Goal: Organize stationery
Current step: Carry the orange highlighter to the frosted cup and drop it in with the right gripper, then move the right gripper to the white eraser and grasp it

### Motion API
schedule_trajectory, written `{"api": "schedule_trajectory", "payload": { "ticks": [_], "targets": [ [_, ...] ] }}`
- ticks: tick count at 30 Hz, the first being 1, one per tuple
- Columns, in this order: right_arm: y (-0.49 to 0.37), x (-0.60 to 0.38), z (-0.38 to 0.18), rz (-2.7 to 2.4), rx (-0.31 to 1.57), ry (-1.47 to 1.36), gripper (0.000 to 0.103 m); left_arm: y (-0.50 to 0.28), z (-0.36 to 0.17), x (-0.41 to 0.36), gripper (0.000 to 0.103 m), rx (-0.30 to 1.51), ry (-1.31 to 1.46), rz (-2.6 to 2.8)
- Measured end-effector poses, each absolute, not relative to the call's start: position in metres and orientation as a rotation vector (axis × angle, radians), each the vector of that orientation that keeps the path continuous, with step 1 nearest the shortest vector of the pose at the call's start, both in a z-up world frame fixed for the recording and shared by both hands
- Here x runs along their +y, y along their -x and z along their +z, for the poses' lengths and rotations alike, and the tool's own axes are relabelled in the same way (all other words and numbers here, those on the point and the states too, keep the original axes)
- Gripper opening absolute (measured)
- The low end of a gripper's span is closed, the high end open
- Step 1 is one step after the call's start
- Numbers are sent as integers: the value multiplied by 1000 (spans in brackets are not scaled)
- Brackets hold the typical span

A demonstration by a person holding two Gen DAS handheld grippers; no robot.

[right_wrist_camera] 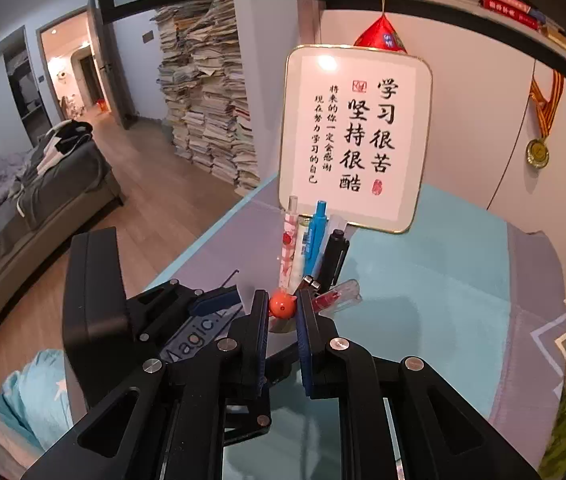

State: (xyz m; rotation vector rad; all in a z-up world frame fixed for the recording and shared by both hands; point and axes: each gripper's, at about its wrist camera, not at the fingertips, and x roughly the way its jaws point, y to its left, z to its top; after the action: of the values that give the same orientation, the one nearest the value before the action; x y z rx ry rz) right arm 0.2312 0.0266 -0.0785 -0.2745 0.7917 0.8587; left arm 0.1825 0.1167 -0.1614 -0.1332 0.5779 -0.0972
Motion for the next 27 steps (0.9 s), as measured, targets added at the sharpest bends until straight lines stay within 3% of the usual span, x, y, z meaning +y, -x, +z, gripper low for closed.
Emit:
{"api": "schedule_trajectory", "payload": {
  "ticks": [27],
  "targets": [
    [-239, 1, -76, 813, 799, 150, 15, -183, -161, 117, 68, 578, 133, -98]
  ]
}}
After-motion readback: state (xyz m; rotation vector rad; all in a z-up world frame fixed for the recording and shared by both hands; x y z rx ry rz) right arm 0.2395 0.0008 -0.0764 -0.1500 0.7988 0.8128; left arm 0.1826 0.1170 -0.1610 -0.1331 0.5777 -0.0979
